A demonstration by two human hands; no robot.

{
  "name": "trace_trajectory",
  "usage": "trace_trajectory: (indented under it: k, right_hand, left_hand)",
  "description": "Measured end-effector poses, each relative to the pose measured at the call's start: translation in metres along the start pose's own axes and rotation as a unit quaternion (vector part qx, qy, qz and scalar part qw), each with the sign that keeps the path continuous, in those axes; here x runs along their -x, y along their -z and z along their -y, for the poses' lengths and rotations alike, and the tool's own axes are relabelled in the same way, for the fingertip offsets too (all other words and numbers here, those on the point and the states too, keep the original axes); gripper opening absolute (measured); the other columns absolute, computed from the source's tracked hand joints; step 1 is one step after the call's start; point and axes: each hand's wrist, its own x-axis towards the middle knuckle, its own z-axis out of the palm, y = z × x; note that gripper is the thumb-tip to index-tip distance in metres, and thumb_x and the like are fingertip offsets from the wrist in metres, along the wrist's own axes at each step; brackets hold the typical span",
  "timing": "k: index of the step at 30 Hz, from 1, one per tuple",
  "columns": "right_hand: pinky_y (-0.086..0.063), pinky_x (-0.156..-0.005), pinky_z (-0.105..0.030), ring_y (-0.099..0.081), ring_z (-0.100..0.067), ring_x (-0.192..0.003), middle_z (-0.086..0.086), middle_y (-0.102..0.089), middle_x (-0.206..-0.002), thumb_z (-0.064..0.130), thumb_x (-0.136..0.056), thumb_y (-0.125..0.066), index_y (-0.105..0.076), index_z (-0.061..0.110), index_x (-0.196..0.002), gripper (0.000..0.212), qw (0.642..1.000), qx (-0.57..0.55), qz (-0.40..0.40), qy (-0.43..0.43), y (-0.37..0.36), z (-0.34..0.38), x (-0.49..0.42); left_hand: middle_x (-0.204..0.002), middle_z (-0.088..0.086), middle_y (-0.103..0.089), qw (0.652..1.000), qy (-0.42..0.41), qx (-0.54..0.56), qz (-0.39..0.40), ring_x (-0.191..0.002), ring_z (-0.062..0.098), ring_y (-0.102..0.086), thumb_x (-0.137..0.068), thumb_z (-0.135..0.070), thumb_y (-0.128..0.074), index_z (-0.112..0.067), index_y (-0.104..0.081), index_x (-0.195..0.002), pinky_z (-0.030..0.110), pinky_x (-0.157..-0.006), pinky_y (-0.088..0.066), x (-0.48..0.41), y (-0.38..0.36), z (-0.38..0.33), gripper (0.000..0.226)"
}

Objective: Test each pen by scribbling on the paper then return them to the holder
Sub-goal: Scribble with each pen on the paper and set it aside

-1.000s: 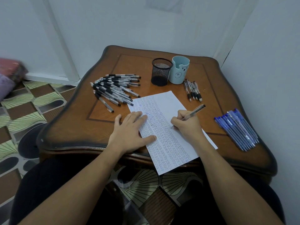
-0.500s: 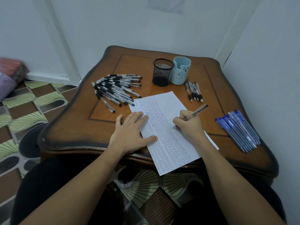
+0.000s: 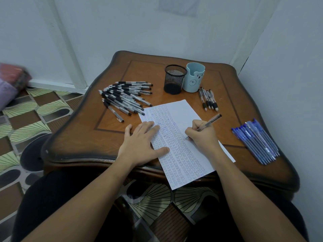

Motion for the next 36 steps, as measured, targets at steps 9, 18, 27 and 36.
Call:
trace_trajectory:
  k: [9, 18, 27, 36]
  right_hand:
    - [-0.040, -0.050, -0.024, -0.033, -0.007, -0.045, 0.005, -0.028, -0.050, -0.007, -0.081, -0.063, -0.034, 0.019, -0.052, 0.048, 1.000, -0.012, -0.004, -0.003, 0.0021, -0.0013, -0.0020]
    - [-0.041, -0.052, -0.028, -0.033, -0.011, -0.045, 0.003, -0.028, -0.050, -0.006, -0.081, -0.064, -0.033, 0.015, -0.054, 0.045, 1.000, -0.010, -0.013, 0.001, 0.0009, -0.0005, -0.0010]
    - [-0.042, -0.051, -0.026, -0.037, -0.008, -0.043, 0.006, -0.030, -0.048, -0.007, -0.081, -0.062, -0.034, 0.016, -0.054, 0.045, 1.000, -0.010, -0.023, -0.003, 0.0012, 0.0002, -0.0028]
    - [-0.043, -0.048, -0.024, -0.040, -0.006, -0.041, 0.008, -0.033, -0.045, -0.010, -0.083, -0.061, -0.035, 0.015, -0.054, 0.046, 0.999, -0.033, -0.043, -0.001, 0.0016, -0.0010, -0.0043]
  left_hand:
    - [-0.158, -0.012, -0.015, 1.000, -0.002, -0.001, -0.002, -0.145, 0.007, -0.007, -0.064, -0.089, -0.017, -0.035, -0.026, -0.149, 0.052, -0.116, 0.007, 0.0001, 0.0004, -0.0004, 0.101]
    - [-0.159, -0.012, -0.015, 1.000, -0.001, 0.006, -0.001, -0.146, 0.007, -0.006, -0.065, -0.088, -0.019, -0.035, -0.026, -0.149, 0.050, -0.116, 0.010, 0.0008, 0.0000, 0.0000, 0.100]
    - [-0.158, -0.012, -0.015, 1.000, -0.002, 0.006, -0.004, -0.145, 0.007, -0.007, -0.065, -0.088, -0.019, -0.036, -0.026, -0.149, 0.050, -0.116, 0.010, 0.0007, -0.0004, 0.0005, 0.100]
    - [-0.158, -0.012, -0.016, 1.000, -0.004, 0.005, -0.005, -0.145, 0.007, -0.007, -0.064, -0.088, -0.018, -0.035, -0.027, -0.149, 0.051, -0.116, 0.009, 0.0012, -0.0001, -0.0006, 0.100]
